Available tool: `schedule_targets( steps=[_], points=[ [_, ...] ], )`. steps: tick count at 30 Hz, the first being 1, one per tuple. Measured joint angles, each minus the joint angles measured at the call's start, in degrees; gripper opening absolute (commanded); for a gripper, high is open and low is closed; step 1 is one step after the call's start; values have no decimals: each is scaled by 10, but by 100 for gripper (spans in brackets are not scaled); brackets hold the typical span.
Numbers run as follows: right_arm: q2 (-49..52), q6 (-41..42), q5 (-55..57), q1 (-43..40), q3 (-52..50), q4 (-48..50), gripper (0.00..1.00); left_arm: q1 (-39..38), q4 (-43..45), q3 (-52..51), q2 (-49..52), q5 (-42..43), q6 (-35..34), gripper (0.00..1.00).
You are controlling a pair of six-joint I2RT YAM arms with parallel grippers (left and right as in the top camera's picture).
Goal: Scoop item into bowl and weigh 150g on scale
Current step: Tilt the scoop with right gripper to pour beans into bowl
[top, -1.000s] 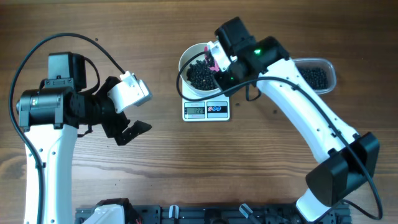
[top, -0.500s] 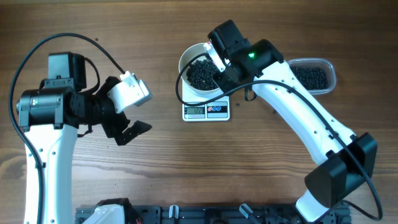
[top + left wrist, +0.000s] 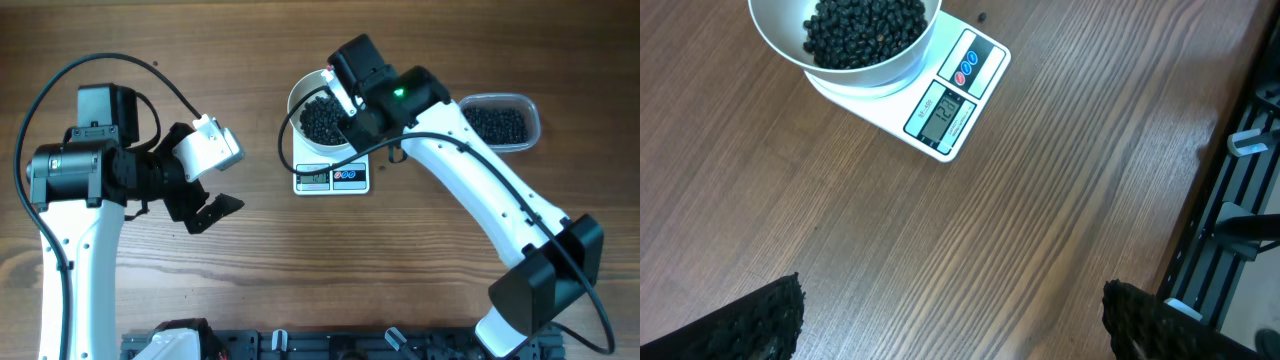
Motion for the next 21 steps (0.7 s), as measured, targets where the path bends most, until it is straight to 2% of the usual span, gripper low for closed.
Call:
schedule_targets(
  steps=[21],
  points=[
    [0, -40, 41, 16, 0, 1, 4, 0, 0, 0, 0, 0, 0, 100]
  ],
)
